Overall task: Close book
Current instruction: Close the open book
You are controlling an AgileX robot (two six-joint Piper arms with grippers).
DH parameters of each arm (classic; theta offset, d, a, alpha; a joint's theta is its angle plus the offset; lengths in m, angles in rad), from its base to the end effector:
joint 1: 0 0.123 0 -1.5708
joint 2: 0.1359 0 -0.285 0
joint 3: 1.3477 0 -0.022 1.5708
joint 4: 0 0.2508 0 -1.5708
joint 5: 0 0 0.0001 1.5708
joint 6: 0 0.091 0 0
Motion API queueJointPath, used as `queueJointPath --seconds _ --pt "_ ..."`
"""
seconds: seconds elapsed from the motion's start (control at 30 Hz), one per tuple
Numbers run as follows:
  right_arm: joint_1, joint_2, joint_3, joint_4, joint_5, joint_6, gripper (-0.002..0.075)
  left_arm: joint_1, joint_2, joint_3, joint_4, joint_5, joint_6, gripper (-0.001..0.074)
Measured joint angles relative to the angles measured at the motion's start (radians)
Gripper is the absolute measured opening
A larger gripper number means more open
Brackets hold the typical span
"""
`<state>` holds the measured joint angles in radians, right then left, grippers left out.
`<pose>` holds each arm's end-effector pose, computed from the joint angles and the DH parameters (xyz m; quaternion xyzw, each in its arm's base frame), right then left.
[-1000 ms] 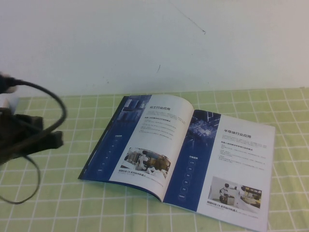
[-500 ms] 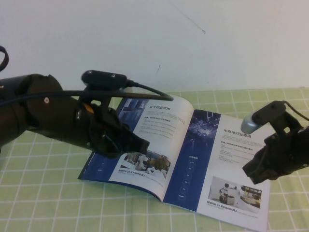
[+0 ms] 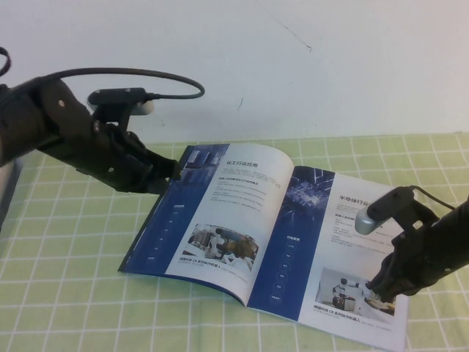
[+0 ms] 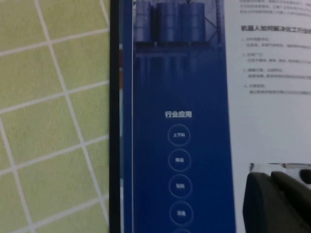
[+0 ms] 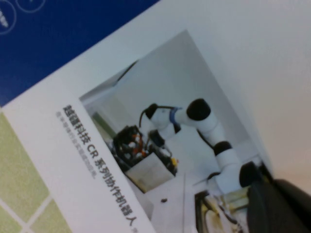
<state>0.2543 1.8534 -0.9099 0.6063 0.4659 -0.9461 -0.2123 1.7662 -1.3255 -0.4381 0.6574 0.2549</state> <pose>0.3083 0.1042 0.1249 -0.3302 0.9216 0.1162 0.1676 0.3720 -0.1044 0.2541 0.0920 0.9424 -0.1694 0.2734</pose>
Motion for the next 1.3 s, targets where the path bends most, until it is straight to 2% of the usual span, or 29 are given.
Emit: queueJointPath --seconds 0.17,0.4,0.57,0.83,1.03,1.3 --pt "0.0 0.005 -0.004 0.0 0.012 -0.001 -0.0003 -0.009 0.166 -0.109 0.078 0.002 0.014 -0.0004" --pt "0.0 0.009 -0.008 -0.006 0.023 -0.001 -0.0003 -0.009 0.31 -0.205 0.282 -0.024 -0.107 -0.0004" --pt "-0.002 0.009 -0.008 -0.006 0.029 -0.001 -0.0003 -0.009 0.351 -0.219 0.404 -0.05 -0.184 -0.0004" --pt "-0.002 0.009 -0.009 -0.006 0.034 -0.001 -0.0003 -0.038 0.377 -0.225 0.475 -0.046 -0.196 -0.0004" --pt "-0.002 0.009 -0.009 -0.006 0.034 -0.001 -0.0003 -0.106 0.381 -0.234 0.491 -0.02 -0.196 -0.0004" --pt "-0.002 0.009 -0.009 -0.006 0.032 -0.001 -0.0003 -0.306 0.343 -0.232 0.421 0.024 -0.201 -0.0004"
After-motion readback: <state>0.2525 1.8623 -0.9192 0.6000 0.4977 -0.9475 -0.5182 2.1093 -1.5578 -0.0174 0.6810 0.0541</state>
